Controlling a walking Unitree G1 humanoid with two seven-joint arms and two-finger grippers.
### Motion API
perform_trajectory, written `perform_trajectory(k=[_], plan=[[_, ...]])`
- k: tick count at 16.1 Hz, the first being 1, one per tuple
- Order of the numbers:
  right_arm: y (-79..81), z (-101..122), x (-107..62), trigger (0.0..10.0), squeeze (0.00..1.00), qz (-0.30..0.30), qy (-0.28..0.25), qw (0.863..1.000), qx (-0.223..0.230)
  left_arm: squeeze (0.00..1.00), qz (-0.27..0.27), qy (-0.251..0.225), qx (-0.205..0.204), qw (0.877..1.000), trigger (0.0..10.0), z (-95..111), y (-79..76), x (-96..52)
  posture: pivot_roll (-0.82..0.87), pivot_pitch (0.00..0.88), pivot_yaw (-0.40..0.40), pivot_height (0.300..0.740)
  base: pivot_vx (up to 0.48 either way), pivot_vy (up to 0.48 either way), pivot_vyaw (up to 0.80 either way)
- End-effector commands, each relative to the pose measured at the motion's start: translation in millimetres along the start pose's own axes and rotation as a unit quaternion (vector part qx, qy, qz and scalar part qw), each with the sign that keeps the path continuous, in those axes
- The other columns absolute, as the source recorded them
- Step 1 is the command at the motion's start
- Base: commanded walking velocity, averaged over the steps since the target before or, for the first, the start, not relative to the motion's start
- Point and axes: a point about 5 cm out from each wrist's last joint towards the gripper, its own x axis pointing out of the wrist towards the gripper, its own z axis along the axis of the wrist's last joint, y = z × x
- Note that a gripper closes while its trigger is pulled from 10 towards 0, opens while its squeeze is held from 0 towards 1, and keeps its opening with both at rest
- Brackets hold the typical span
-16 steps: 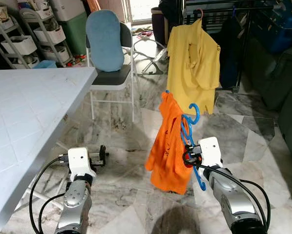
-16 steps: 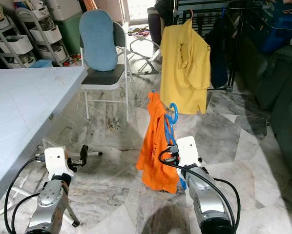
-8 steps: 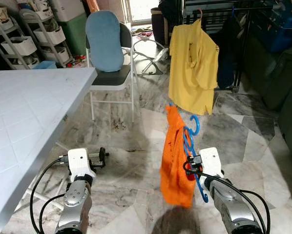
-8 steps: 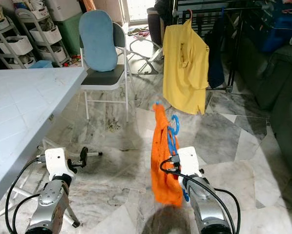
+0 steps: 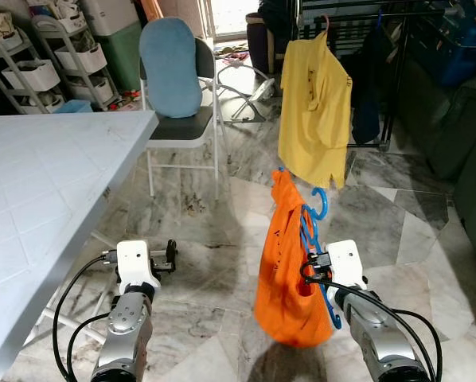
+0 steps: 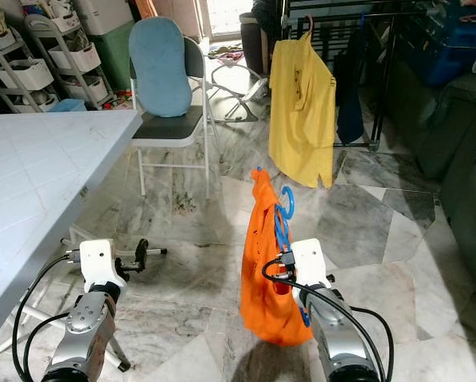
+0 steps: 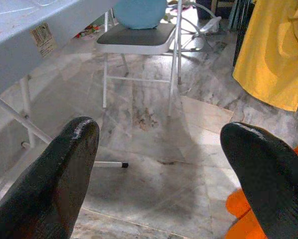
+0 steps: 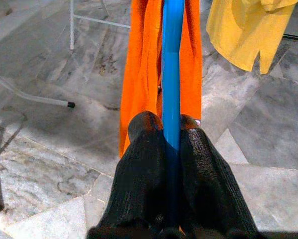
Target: Hang hanger
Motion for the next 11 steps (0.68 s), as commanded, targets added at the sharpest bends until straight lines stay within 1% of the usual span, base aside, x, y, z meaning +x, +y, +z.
perform_trajectory(k=[1, 4, 5, 6, 8, 9, 11], plan=[[6.2, 10.5, 3.5, 10.0, 0.00, 0.011, -0.026, 1.000, -0.003, 0.00, 0.004, -0.004, 0.009, 1.000, 10.0, 3.2, 3.7, 2.0, -0.17, 0.000, 0.145, 0.740, 0.000, 0.000, 0.00], [8.3, 9.3, 3.4, 10.0, 0.00, 0.016, -0.025, 1.000, -0.003, 0.00, 0.005, 0.000, 0.006, 1.000, 10.0, 1.2, 4.6, 1.4, -0.17, 0.000, 0.143, 0.740, 0.000, 0.000, 0.00], [8.9, 6.7, 1.2, 10.0, 0.00, 0.017, -0.024, 1.000, -0.001, 0.00, 0.010, 0.004, 0.002, 1.000, 10.0, -1.3, 5.6, -1.6, -0.16, 0.000, 0.137, 0.740, 0.000, 0.000, 0.00], [9.6, 3.3, -0.5, 10.0, 0.00, 0.018, -0.019, 1.000, -0.001, 0.00, 0.016, 0.006, -0.002, 1.000, 10.0, -3.0, 8.2, -4.0, -0.15, 0.000, 0.132, 0.740, 0.000, 0.000, 0.00], [11.8, -0.1, -4.1, 10.0, 0.00, 0.024, -0.021, 0.999, -0.004, 0.00, 0.025, 0.007, 0.009, 1.000, 10.0, -6.1, 14.9, -8.3, -0.15, 0.000, 0.126, 0.740, 0.000, 0.000, 0.00], [9.6, 1.3, -4.0, 10.0, 0.00, 0.020, -0.029, 0.999, -0.004, 0.00, 0.035, 0.016, 0.015, 0.999, 10.0, -10.2, 23.4, -9.1, -0.14, 0.000, 0.119, 0.740, 0.000, 0.000, 0.00], [7.7, 0.9, -3.6, 10.0, 0.00, 0.018, -0.030, 0.999, -0.006, 0.00, 0.041, 0.026, 0.021, 0.999, 10.0, -15.3, 28.7, -10.4, -0.14, 0.000, 0.108, 0.740, 0.000, 0.000, 0.00]])
